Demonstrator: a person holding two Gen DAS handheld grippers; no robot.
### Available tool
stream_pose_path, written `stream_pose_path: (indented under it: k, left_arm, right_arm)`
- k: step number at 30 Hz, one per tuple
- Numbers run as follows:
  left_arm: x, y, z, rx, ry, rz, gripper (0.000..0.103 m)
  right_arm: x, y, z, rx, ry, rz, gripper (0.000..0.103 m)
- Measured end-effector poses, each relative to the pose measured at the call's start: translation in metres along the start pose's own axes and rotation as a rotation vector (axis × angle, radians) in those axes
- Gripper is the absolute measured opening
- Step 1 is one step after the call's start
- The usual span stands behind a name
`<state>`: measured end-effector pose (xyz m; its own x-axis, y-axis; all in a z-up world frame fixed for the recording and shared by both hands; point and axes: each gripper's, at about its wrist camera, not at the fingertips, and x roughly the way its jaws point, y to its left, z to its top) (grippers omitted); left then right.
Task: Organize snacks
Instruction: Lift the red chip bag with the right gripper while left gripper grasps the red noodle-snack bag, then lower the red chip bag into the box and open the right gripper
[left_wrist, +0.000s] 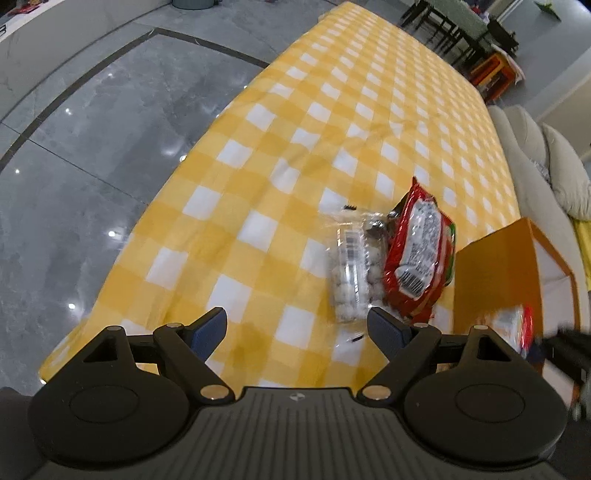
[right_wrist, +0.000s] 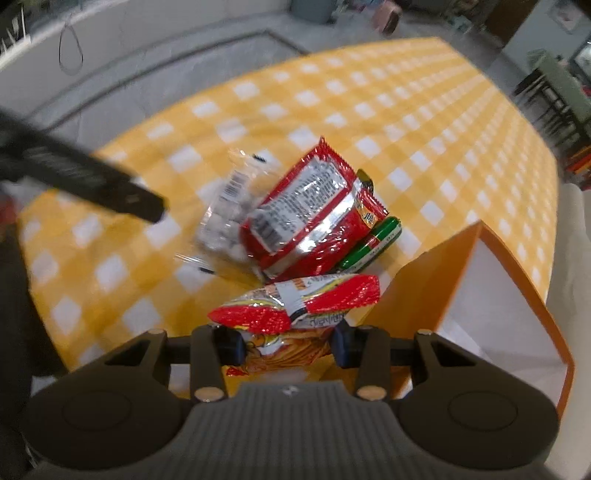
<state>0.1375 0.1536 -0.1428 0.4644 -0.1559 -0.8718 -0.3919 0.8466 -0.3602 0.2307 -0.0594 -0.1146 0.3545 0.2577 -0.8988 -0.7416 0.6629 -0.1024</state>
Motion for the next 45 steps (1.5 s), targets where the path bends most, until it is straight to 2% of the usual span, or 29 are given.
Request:
stream_pose_path:
  k: [2,6,7,10,13,15,18,21,22,24,28,32,36,42,43,44,45]
  left_arm:
    - [-0.001,0.0,0.0,-0.005,-0.016,-0.032,0.1]
    - [-0.005,-0.009,-0.003,0.019,-0.054,-0.065,0.1]
    - [-0.005,-0.012,-0.004,0.032,-0.062,-0.067,0.1]
    - [-0.004,-0.022,-0.01,0.086,-0.084,-0.06,0.1]
    - [-0.006,-0.035,-0.014,0.144,-0.11,-0.049,0.1]
    - [-0.008,-0.043,-0.016,0.181,-0.128,-0.071,0.1]
    - [-0.011,-0.061,-0.018,0.231,-0.159,-0.079,0.1]
    - [-0.009,-0.081,-0.018,0.283,-0.182,-0.028,0.1]
    - [-0.003,-0.09,-0.017,0.311,-0.177,0.01,0.1]
    - [0.009,-0.105,-0.017,0.364,-0.161,0.075,0.1]
    - [0.029,-0.128,-0.012,0.405,-0.136,0.105,0.1]
    - [0.053,-0.147,-0.006,0.471,-0.119,0.19,0.101]
    - [0.078,-0.163,-0.003,0.551,-0.067,0.258,0.102]
    - [0.098,-0.166,-0.003,0.565,-0.067,0.308,0.103]
    - [0.098,-0.166,-0.004,0.567,-0.076,0.308,0.098]
    - [0.096,-0.165,-0.005,0.563,-0.089,0.306,0.088]
    - [0.093,-0.165,-0.006,0.555,-0.103,0.306,0.086]
  right_arm:
    - [-0.01,0.002,-0.01,0.048,-0.045,0.0,0.041]
    - [-0.03,0.0,-0.027,0.181,-0.169,-0.076,0.041]
    - [-0.038,-0.007,-0.032,0.259,-0.215,-0.066,0.041]
    - [-0.061,-0.032,-0.048,0.487,-0.333,0.044,0.041]
    - [-0.077,-0.042,-0.059,0.51,-0.388,0.058,0.041]
    - [-0.087,-0.052,-0.069,0.549,-0.43,0.061,0.041]
    - [-0.096,-0.07,-0.084,0.607,-0.48,0.128,0.041]
    - [-0.102,-0.084,-0.098,0.649,-0.523,0.146,0.041]
    - [-0.103,-0.087,-0.102,0.661,-0.535,0.148,0.041]
    - [-0.104,-0.094,-0.109,0.686,-0.542,0.144,0.041]
    - [-0.103,-0.106,-0.121,0.734,-0.544,0.145,0.041]
    - [-0.097,-0.112,-0.126,0.768,-0.539,0.162,0.041]
    - [-0.097,-0.114,-0.128,0.775,-0.541,0.179,0.041]
    - [-0.093,-0.118,-0.131,0.787,-0.538,0.185,0.041]
    - [-0.095,-0.116,-0.132,0.789,-0.536,0.184,0.041]
    - [-0.093,-0.118,-0.133,0.793,-0.534,0.185,0.041]
    - [-0.092,-0.119,-0.133,0.797,-0.533,0.185,0.041]
